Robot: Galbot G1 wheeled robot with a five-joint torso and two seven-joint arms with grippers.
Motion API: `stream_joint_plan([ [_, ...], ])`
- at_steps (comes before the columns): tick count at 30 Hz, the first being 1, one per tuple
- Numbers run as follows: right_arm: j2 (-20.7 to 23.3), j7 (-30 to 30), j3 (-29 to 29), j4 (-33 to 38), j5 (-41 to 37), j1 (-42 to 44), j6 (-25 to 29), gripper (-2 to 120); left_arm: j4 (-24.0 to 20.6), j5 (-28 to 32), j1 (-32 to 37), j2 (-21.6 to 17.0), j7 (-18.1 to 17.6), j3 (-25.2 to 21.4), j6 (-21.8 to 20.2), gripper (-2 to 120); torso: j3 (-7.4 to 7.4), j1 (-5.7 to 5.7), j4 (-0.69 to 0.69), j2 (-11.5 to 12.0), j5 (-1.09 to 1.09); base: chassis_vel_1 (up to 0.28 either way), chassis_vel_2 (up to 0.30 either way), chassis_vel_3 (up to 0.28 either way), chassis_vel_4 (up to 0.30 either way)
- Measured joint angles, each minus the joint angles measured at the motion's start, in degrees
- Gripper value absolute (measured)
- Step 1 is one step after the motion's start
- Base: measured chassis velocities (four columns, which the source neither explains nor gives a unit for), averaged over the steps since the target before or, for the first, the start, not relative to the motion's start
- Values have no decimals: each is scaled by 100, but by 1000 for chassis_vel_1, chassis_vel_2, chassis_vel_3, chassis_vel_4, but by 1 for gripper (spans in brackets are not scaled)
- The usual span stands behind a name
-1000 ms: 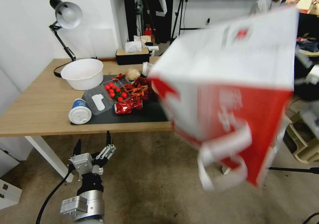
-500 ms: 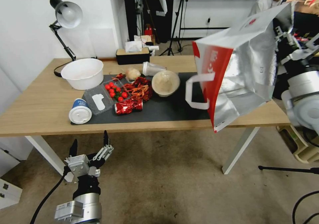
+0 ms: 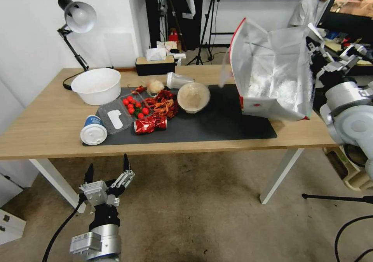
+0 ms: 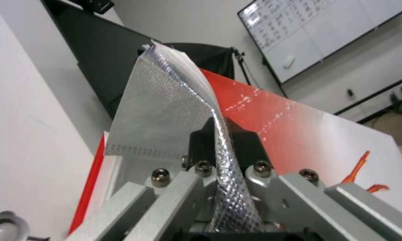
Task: Pick up the food delivery bag from the floor and place it on the table.
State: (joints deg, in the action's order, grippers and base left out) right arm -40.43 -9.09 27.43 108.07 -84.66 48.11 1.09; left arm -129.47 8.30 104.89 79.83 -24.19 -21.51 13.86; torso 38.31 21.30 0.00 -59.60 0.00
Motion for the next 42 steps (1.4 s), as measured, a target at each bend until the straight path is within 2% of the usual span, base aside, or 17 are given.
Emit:
stream_joint_plan([
  [11, 3, 65, -64, -138, -43, -51, -82, 0, 55, 53, -83, -57, -22, -4, -69, 100, -1, -1, 0, 2, 0, 0, 0, 0, 0],
  [22, 57, -219, -52, -148, 111, -138, -169, 0, 93, 66, -109, -75, -30, -5, -69, 100, -2, -1, 0, 3, 0, 0, 0, 0, 0],
  [25, 67, -316, -55, -144, 279, -177, -109, 17, 121, 68, -106, -77, -30, -1, -65, 100, -2, -2, 0, 4, 1, 0, 0, 0, 0],
  [27, 69, -334, -64, -140, 321, -193, -89, 20, 128, 67, -108, -79, -30, -1, -64, 100, -2, -1, 0, 4, 0, 0, 0, 0, 0],
  [29, 69, -340, -70, -137, 391, -209, -68, 30, 134, 69, -109, -86, -30, -1, -64, 100, -2, -1, 0, 4, 0, 0, 0, 0, 0],
  [30, 69, -340, -70, -137, 391, -209, -68, 30, 134, 69, -109, -86, -30, -1, -64, 100, -2, -1, 0, 4, 0, 0, 0, 0, 0],
  [31, 69, -333, -70, -136, 406, -212, -62, 35, 134, 71, -107, -91, -30, -1, -64, 100, -2, -2, 0, 4, 0, 0, 0, 0, 0],
  [32, 66, -256, -92, -139, 536, -214, -13, 48, 134, 75, -105, -97, -29, -6, -56, 100, -3, -2, 0, 4, 0, 0, 0, 0, 0],
  [33, 66, -256, -92, -139, 536, -214, -13, 48, 134, 75, -105, -97, -29, -6, -56, 100, -3, -2, 0, 4, 0, 0, 0, 0, 0],
  [35, 58, -238, -168, -191, 893, -289, 121, 64, 131, 75, -91, -91, -19, -5, -38, 100, -3, -2, 1, 4, 0, 0, 0, 0, 0],
  [37, 60, -209, -176, -201, 980, -293, 141, 67, 129, 75, -84, -84, -16, -3, -35, 100, -3, -2, 1, 5, 0, 0, 0, 0, 0],
  [40, 73, -150, -174, -176, 1042, -241, 142, 83, 127, 73, -78, -77, -15, -2, -23, 100, -3, -2, 0, 5, 0, 0, 0, 0, 0],
  [42, 76, -132, -157, -147, 1044, -197, 132, 87, 120, 72, -75, -77, -16, -2, -21, 100, -2, -2, 0, 5, 0, 0, 0, 0, 0],
])
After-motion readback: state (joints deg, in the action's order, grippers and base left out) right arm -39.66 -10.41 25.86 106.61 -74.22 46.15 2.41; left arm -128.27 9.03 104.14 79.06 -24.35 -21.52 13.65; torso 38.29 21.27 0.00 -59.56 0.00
